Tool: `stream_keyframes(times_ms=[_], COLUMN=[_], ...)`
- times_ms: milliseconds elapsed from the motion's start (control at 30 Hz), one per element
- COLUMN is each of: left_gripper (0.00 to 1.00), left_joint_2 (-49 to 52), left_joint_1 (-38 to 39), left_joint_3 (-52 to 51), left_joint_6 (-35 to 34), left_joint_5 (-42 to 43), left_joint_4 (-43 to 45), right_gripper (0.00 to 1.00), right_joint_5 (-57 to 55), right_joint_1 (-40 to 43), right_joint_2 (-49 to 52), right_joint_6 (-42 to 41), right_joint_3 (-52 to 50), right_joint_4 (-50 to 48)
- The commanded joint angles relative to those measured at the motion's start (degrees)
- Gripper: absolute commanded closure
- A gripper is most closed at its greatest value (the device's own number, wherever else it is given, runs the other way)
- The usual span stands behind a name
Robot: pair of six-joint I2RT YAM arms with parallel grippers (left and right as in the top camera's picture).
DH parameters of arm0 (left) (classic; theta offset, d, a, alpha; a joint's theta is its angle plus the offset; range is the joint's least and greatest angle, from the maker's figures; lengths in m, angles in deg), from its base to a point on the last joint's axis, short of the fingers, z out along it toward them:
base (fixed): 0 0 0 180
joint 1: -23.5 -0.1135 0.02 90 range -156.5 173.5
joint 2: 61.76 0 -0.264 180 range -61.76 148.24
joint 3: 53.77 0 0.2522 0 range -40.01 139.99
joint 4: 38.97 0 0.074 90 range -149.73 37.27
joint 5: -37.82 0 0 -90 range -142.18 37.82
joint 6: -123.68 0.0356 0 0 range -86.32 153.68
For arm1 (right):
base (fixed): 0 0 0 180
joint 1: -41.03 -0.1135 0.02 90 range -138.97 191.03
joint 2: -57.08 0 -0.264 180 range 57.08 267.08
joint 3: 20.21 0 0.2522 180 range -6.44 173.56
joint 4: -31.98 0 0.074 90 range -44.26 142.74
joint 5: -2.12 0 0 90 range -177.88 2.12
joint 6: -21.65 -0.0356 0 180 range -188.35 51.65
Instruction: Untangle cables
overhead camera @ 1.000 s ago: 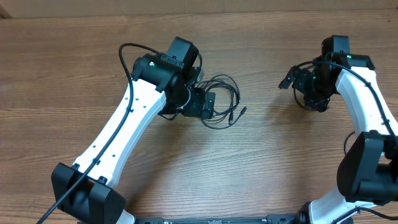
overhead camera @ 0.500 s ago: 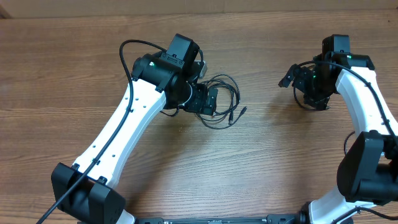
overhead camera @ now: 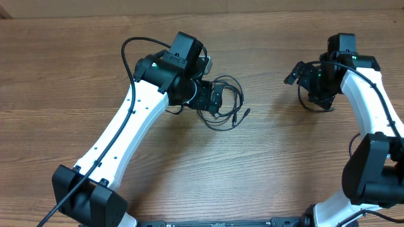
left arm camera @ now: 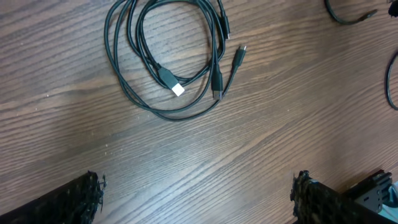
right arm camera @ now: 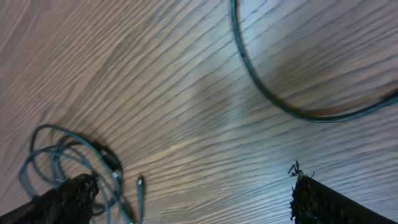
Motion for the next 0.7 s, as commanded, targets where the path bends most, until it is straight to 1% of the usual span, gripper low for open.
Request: stream_keyframes(times_ms=[0,67,133,200,267,433,667], left_gripper=[0.00,0.00,0.00,0.00,0.00,0.00,0.00], left_joint_2=[0.46,0.46,0.46,0.46,0.46,0.46,0.46], left_joint_1=[0.44,0.44,0.44,0.44,0.44,0.44,0.44], left_joint_3=[-0.13,-0.11,-0.11,-0.11,-0.13,-0.11,-0.11], left_joint_6=[0.52,0.42,-0.44,-3.56,-5.97,-5.99,-5.99], left_joint_5=[0.92,0.92,1.01,1.16,1.14,1.07,0.87], left_joint_4=[0.46,0.59,0.57,0.39,-0.20,-2.49,-1.70], right_gripper=[0.00,0.00,0.00,0.00,0.00,0.00,0.00], right_joint_5=[-5.29,-5.16,-4.74,-2.73,-1.07,-0.68,0.13], right_joint_1=[-0.11,-0.11,-0.11,-0.13,-0.13,-0.13,-0.13], right_joint_2=[0.09,0.09,0.09,0.09,0.09,0.09,0.09], right_joint_6=[-0.42,-1.09,-4.31,-9.44,-10.99,-11.13,-11.08], right_joint_3=[-0.20,-0.20,-0.20,-0.20,-0.20,-0.20,-0.20], right_joint_4=[-0.24,-0.90,-2.32,-3.96,-5.03,-6.88,-5.46])
